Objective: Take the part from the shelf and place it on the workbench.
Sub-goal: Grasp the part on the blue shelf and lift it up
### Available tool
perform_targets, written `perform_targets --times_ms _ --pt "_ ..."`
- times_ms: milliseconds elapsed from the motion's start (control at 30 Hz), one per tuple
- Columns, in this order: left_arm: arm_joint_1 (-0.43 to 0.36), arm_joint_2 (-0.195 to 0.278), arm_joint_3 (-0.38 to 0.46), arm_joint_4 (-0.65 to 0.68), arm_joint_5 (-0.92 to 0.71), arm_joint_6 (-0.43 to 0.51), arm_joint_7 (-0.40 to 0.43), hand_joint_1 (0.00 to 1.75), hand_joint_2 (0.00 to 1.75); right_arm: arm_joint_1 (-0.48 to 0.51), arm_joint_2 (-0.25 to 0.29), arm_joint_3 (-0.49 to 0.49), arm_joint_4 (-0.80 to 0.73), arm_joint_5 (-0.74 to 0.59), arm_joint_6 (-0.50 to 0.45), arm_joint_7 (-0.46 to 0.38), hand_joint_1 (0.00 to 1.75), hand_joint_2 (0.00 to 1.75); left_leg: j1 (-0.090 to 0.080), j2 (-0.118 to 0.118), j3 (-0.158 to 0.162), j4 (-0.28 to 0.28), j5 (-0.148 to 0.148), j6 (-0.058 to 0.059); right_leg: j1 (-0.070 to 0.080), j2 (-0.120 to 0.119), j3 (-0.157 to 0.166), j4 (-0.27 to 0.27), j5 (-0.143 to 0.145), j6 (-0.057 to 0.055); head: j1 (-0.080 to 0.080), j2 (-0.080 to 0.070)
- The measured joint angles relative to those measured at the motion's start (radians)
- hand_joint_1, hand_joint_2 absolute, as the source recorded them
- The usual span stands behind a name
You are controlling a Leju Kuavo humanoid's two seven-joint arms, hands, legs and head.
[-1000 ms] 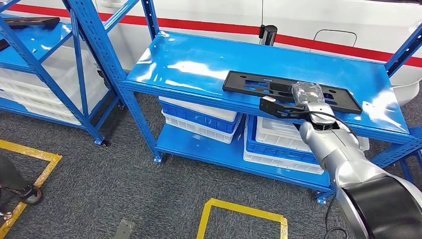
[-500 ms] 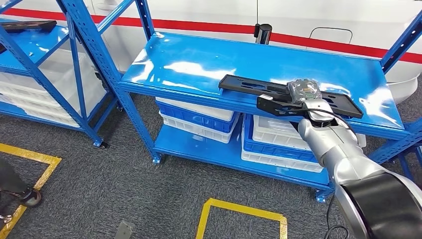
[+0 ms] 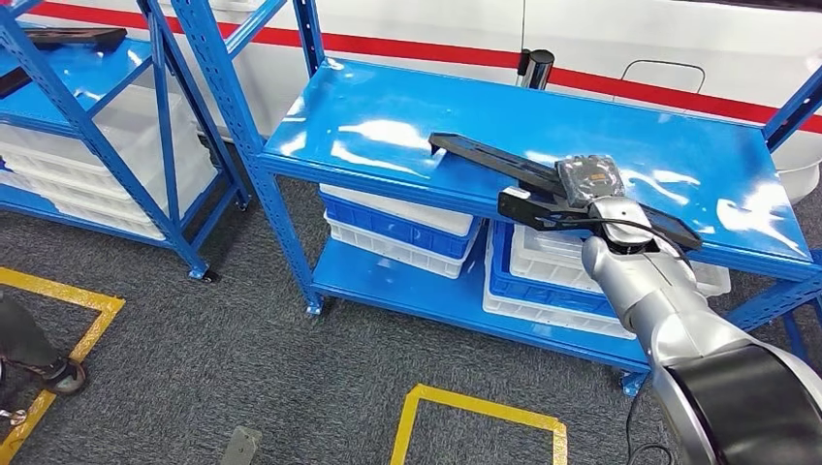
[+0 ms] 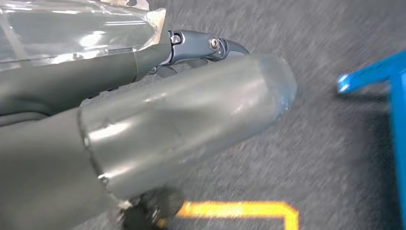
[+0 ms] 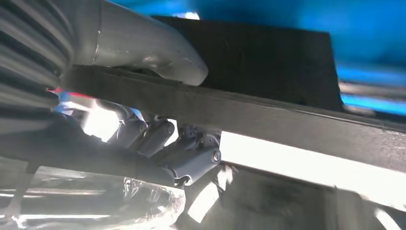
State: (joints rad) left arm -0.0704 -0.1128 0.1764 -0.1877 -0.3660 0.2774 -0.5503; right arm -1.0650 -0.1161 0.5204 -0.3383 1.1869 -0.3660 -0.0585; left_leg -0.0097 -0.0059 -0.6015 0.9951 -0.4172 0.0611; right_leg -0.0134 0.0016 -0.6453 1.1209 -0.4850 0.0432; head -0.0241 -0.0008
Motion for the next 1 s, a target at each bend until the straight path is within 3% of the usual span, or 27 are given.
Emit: perform_targets --times_ms 33,100,167,200,333,567,767,1000 --pt "0.0 -0.001 0.0 0.0 -0.002 0.032 -0.034 0.0 1.75 -0.001 0.001 -0.006 -0.018 -0.02 -0.023 -0.043 1.75 1.75 -0.004 0.0 -0.002 0.004 -0.002 -0.002 0.001 0.0 0.032 -0.064 0.024 -0.002 -0.001 0.0" --pt "-0.001 -0.002 0.005 0.0 0.003 0.079 -0.095 0.0 1.75 -0.002 0.002 -0.019 -0.071 -0.072 -0.049 -0.127 1.73 1.75 -0.011 0.001 -0.01 0.012 -0.005 0.0 0.0 0.0 0.057 -0.12 0.046 -0.009 -0.002 0.0" --pt "0.0 -0.003 0.014 0.0 0.012 0.086 -0.126 0.0 1.75 0.0 -0.004 -0.027 -0.155 -0.131 -0.034 -0.179 1.71 1.75 -0.011 0.001 -0.014 0.015 -0.004 0.009 -0.002 0.0 0.053 -0.12 0.051 -0.012 -0.002 0.0" --pt "0.001 -0.004 0.019 0.0 0.017 0.083 -0.133 0.0 1.75 0.003 -0.012 -0.027 -0.209 -0.158 -0.02 -0.188 1.71 1.75 -0.01 0.001 -0.014 0.014 -0.003 0.012 -0.001 0.0 0.052 -0.12 0.052 -0.012 -0.002 0.0" --pt "0.002 -0.008 0.039 0.0 0.034 0.086 -0.143 0.0 1.75 0.02 -0.064 -0.026 -0.433 -0.224 0.022 -0.167 1.71 1.75 -0.008 0.001 -0.013 0.009 -0.001 0.009 0.002 0.0 0.051 -0.12 0.051 -0.013 -0.002 0.0" --pt "-0.003 -0.013 0.064 0.0 0.039 0.082 -0.054 0.0 1.75 0.095 -0.139 -0.031 -0.622 -0.27 0.02 -0.156 1.71 1.75 -0.006 0.001 -0.013 0.007 -0.001 -0.004 0.004 0.0 0.051 -0.119 0.051 -0.014 -0.002 0.0" --pt "-0.003 -0.015 0.067 0.0 0.015 0.081 -0.008 0.0 1.75 0.184 -0.176 -0.069 -0.702 -0.413 0.04 -0.214 1.71 1.75 -0.009 -0.001 -0.013 0.008 -0.001 -0.005 0.004 -0.001 0.05 -0.12 0.051 -0.014 -0.001 0.0" --pt "-0.002 -0.015 0.067 0.0 -0.007 0.044 0.035 0.0 1.75 0.301 -0.188 -0.093 -0.729 -0.447 0.039 -0.231 1.71 1.75 -0.016 -0.002 -0.018 0.014 -0.006 0.002 -0.005 -0.002 0.051 -0.122 0.051 -0.012 -0.002 0.0"
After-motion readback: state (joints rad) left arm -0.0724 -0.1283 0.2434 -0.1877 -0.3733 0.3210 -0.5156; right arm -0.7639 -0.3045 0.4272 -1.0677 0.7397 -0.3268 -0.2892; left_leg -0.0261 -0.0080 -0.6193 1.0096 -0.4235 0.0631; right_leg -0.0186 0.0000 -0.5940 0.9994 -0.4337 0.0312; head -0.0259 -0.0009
